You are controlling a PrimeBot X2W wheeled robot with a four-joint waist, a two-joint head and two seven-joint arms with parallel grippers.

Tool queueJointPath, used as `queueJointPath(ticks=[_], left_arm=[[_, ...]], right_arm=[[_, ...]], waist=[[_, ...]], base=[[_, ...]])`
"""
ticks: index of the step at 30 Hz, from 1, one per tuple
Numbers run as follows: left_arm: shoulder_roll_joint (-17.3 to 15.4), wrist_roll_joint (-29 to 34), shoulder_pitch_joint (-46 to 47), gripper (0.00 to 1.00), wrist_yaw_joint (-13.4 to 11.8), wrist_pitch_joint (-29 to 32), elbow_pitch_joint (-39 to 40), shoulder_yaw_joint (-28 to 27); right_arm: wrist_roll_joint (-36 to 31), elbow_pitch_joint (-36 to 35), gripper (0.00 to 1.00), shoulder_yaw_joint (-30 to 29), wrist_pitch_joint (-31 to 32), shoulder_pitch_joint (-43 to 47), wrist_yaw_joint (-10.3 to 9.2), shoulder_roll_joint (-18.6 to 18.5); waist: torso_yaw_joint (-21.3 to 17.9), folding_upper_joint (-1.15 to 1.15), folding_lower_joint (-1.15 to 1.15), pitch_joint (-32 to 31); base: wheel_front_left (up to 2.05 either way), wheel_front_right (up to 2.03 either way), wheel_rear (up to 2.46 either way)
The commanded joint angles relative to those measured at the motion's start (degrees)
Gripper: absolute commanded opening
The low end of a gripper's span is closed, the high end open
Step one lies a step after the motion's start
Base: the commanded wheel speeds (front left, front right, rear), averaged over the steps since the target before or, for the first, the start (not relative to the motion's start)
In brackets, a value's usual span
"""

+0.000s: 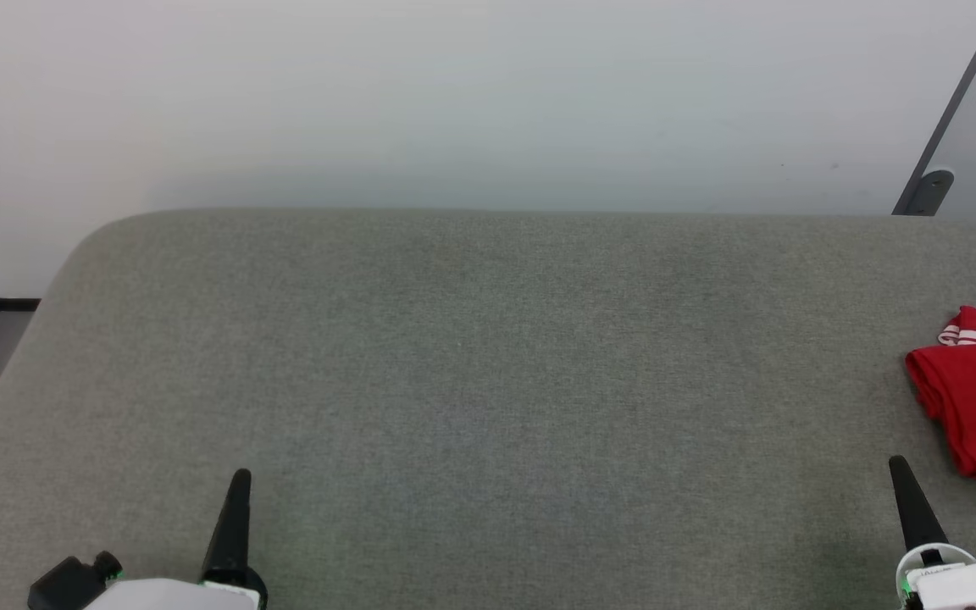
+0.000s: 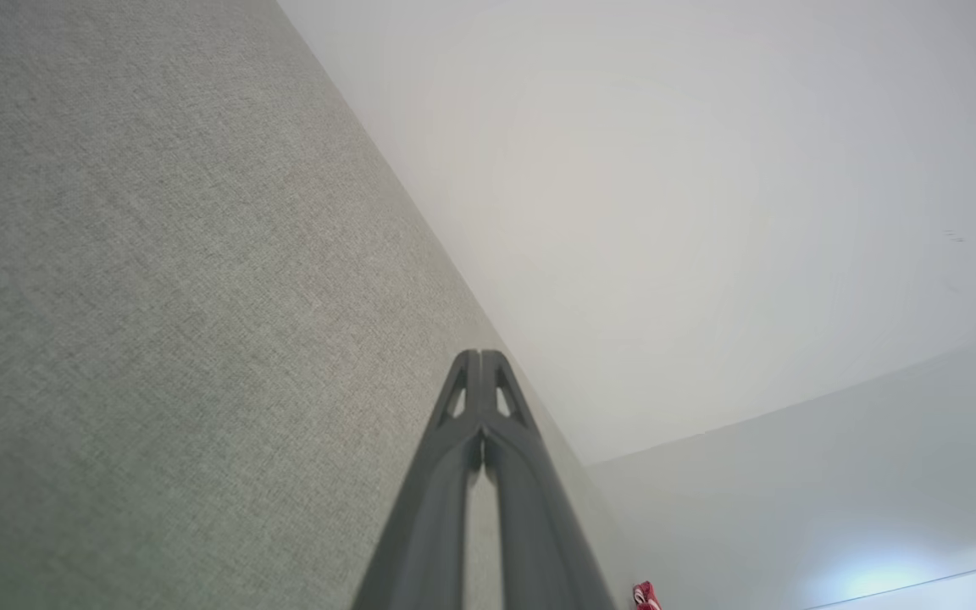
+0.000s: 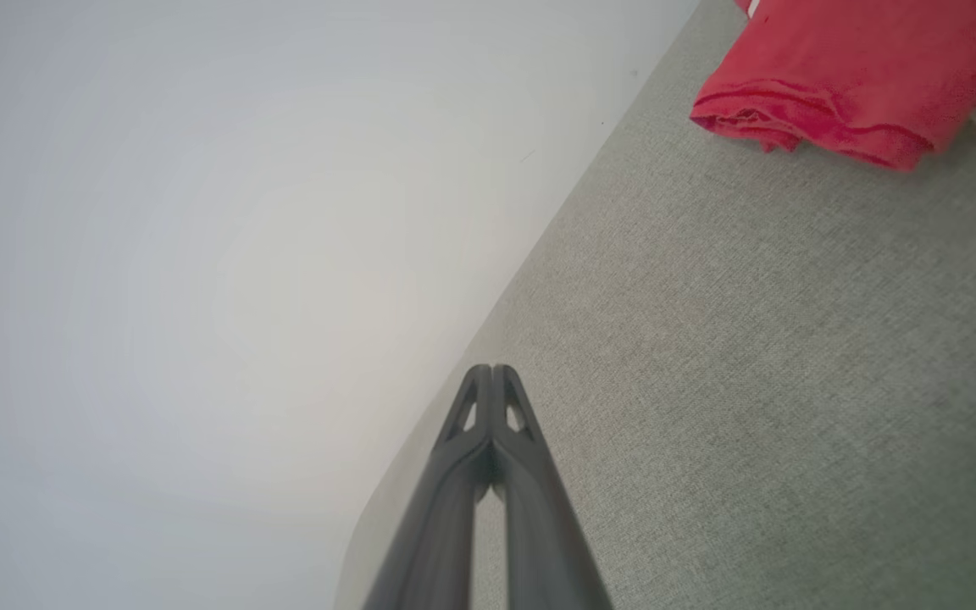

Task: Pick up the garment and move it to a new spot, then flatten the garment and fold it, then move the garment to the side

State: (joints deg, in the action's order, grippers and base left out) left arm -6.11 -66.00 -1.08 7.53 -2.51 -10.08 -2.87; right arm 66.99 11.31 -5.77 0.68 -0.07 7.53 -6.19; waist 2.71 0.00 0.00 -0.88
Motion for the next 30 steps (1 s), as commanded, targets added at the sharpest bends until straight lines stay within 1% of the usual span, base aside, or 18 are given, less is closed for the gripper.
queueJointPath(ticks=[1, 30], left_arm=[[-0.08, -1.68, 1.24, 0.0, -0.04, 0.36, 0.17, -0.36], [1.24, -15.67, 4.7, 0.0, -0.06, 4.5, -2.08, -1.48]], right_arm=[[1.47, -0.25, 0.0, -0.38, 0.41, -1.33, -0.03, 0.16], [14.35, 1.35, 0.0, -0.63, 3.39, -4.19, -0.05, 1.93]], waist=[[-0.07, 0.0, 0.0, 0.03], [-1.32, 0.0, 0.0, 0.51]], base=[[0.0, 0.0, 0.0], [0.0, 0.0, 0.0]])
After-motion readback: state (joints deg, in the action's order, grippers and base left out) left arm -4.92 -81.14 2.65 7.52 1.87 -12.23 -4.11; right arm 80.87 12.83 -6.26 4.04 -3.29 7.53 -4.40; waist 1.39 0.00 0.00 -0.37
